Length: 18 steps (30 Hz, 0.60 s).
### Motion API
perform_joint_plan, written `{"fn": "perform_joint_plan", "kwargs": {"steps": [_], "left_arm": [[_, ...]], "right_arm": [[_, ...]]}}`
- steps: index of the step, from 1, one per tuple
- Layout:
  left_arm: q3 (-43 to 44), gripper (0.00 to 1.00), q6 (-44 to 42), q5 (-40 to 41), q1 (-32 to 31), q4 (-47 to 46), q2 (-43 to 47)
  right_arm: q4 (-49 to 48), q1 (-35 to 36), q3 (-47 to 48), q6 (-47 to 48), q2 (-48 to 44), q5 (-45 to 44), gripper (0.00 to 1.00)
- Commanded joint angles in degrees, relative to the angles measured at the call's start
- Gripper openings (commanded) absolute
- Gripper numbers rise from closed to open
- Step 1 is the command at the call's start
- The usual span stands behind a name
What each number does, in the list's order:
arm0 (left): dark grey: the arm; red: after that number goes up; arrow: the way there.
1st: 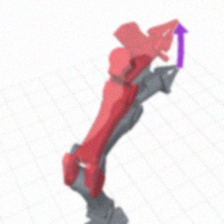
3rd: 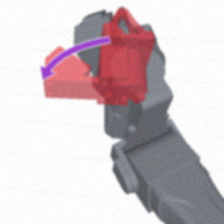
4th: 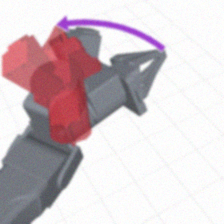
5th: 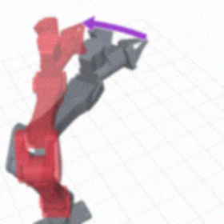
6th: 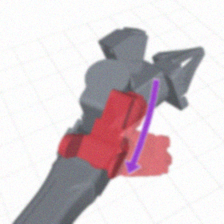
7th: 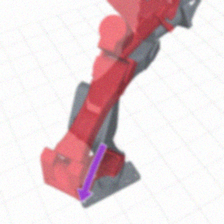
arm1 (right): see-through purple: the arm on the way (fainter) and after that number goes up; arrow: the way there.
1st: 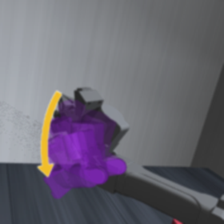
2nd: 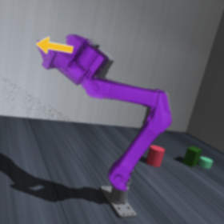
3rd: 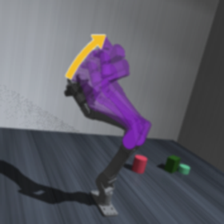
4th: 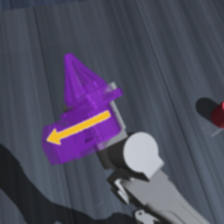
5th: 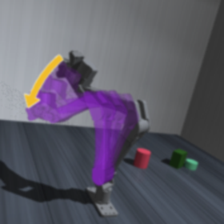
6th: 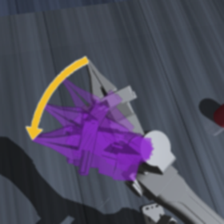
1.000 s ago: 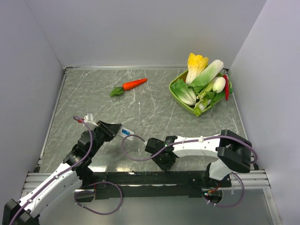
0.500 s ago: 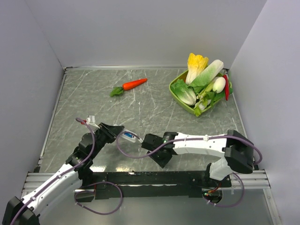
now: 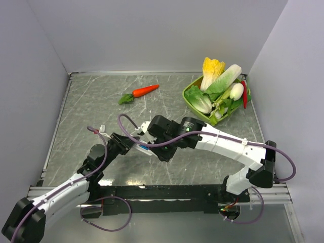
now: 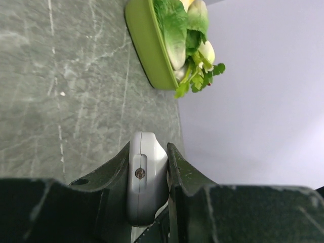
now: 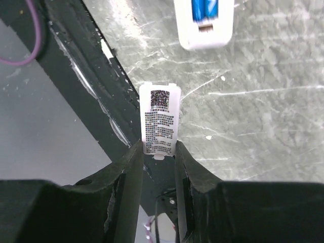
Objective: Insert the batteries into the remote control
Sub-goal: Pick up the battery cover at the center of the board, then load the battery cover into the remote control.
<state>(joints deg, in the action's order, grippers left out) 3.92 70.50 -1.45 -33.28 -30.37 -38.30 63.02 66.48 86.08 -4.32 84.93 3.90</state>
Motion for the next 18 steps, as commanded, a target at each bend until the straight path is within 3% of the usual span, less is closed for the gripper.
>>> {"fn": "perform_joint_plan", "kwargs": {"steps": [1, 9, 18], "left_arm": [[0.8, 0.01, 3.4, -4.2, 0.2, -12.2, -3.2], [2.8, 0.01, 5.9, -6.5, 0.0, -19.7, -12.0], [5.4, 0.01, 5.2, -5.8, -1.8, -19.1, -14.8]], "right_arm": [[7.5, -0.6, 6.7, 3.7, 4.1, 0.8, 0.08], [14.5, -1.7, 15.9, 8.2, 12.1, -0.6, 0.08], [18.1, -2.8, 21.4, 10.6, 18.9, -1.6, 0.08]]}}
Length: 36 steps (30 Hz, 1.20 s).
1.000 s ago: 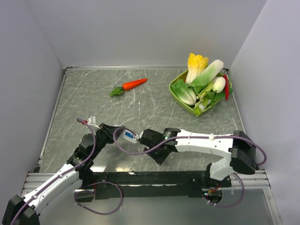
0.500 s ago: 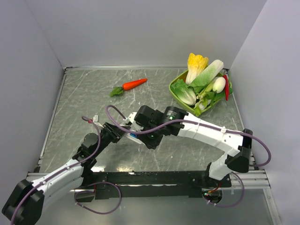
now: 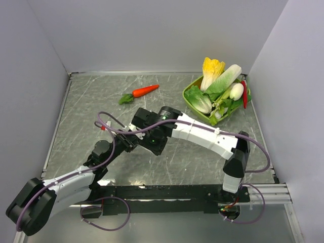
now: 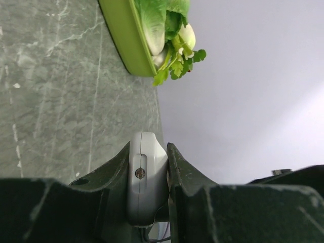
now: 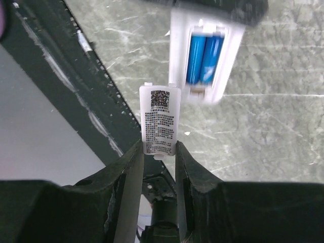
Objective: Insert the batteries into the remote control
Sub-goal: Load the battery cover into the remote control.
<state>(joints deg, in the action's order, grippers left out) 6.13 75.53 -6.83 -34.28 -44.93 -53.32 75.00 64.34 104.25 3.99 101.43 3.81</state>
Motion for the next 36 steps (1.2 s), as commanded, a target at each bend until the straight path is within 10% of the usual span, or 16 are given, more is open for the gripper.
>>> {"fn": "perform_joint_plan", "kwargs": {"steps": [1, 36], "left_arm": [[3.7, 0.01, 0.0, -0.4, -1.0, -3.7, 0.4], [6.2, 0.01, -3.1, 2.3, -3.0, 3.6, 1.6]], "right_arm": [[6.1, -0.7, 3.5, 2.4, 2.7, -1.5, 0.08], [8.3, -2.5, 3.8, 1.9, 5.7, -5.2, 0.06]]}}
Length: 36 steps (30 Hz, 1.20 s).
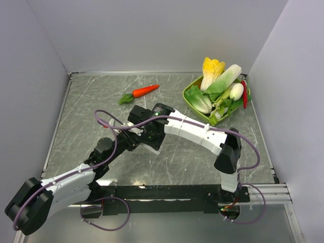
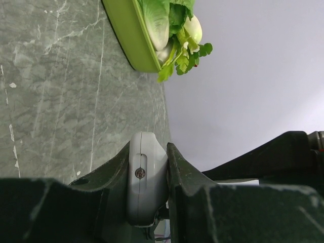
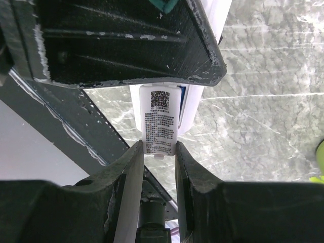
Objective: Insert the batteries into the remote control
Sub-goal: Load the battery cover into the remote control.
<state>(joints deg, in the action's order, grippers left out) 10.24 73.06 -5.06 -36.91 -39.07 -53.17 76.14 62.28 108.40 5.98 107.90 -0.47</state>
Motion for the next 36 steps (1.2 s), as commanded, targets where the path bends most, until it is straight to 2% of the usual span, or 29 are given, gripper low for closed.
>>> {"fn": "perform_joint_plan", "kwargs": {"steps": [1, 36], "left_arm": [[2.1, 0.01, -0.6, 0.5, -0.4, -2.2, 1.4], [3.1, 0.01, -2.2, -1.0, -1.4, -4.1, -0.5]], "right_arm": [[7.0, -0.5, -0.6, -0.4, -0.8, -1.1, 0.06], [6.0, -1.1, 1.5, -1.0, -0.4, -0.9, 0.04]]}}
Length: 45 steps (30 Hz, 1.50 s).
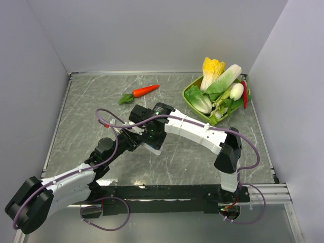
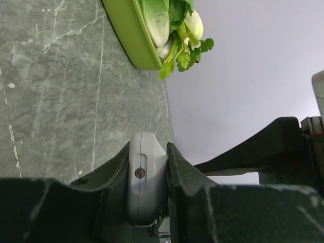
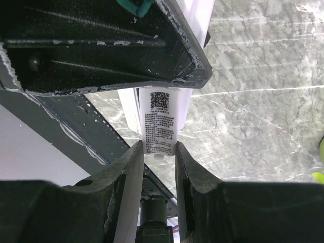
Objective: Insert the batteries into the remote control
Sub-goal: Load the battery cover into the remote control.
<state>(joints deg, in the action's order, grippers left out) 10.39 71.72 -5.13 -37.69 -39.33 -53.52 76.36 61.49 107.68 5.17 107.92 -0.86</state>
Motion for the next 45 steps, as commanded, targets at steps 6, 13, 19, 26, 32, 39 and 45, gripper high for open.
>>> {"fn": "perform_joint_plan", "kwargs": {"steps": [6, 13, 19, 26, 32, 39, 45], "left_arm": [[3.1, 0.01, -1.2, -0.8, -1.1, -4.7, -0.1], [2.6, 0.01, -1.5, -1.3, -1.3, -6.8, -0.7], [2.2, 0.01, -1.8, -1.8, -1.4, -8.7, -0.2], [0.9, 0.01, -0.6, -2.0, -1.4, -10.3, 0.4], [1.2, 0.01, -0.3, -2.2, -1.4, -10.3, -0.1], [1.5, 0.01, 0.0, -3.3, -1.4, -10.9, -1.2], [1.6, 0.01, 0.8, -3.2, -1.4, -10.1, -1.5]], "right_arm": [[5.9, -0.3, 2.3, -0.1, 0.0, 0.6, 0.04], [5.4, -0.4, 3.0, -0.5, 0.3, 2.3, 0.04], [4.8, -0.9, 2.5, -1.4, -0.1, 1.5, 0.04], [4.0, -1.8, 2.0, -1.6, -0.5, 1.0, 0.07], [3.7, -1.8, 2.0, -1.4, -1.0, 1.0, 0.15], [3.9, -1.7, 2.1, -1.0, -1.4, -0.7, 0.21], [4.2, -1.8, 2.6, -0.6, -1.3, -0.8, 0.24]]}}
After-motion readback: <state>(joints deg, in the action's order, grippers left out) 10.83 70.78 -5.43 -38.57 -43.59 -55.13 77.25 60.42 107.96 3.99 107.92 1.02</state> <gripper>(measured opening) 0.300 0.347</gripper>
